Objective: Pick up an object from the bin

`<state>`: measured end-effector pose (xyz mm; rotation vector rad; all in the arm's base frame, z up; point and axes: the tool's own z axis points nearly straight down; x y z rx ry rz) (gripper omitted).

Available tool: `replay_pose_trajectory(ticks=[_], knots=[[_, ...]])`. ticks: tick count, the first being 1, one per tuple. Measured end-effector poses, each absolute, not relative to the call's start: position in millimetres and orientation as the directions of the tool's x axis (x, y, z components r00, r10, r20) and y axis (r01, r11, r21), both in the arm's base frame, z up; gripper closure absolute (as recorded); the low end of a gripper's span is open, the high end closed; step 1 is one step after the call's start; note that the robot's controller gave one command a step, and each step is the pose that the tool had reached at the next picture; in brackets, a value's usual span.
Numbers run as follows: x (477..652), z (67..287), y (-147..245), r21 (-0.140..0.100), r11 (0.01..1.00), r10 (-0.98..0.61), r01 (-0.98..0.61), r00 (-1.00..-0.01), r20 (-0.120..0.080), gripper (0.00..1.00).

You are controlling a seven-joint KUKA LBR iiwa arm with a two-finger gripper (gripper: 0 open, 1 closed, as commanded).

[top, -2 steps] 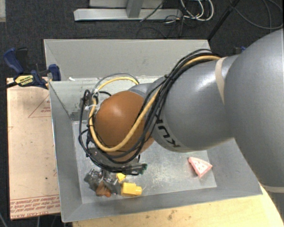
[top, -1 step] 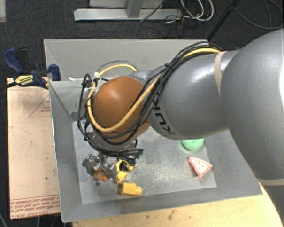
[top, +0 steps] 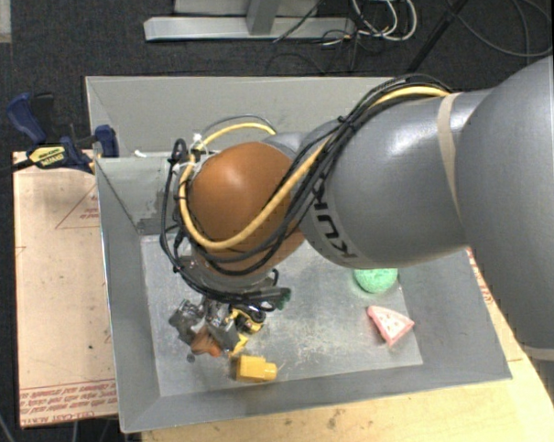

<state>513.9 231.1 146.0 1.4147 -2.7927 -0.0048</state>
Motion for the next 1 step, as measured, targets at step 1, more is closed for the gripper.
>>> replay_pose_trajectory(ticks=[1], knots=[[515.6, 216.9, 215.1, 0.003, 0.599, -0.801, -0.801, -0.599, 0.000, 1.00]])
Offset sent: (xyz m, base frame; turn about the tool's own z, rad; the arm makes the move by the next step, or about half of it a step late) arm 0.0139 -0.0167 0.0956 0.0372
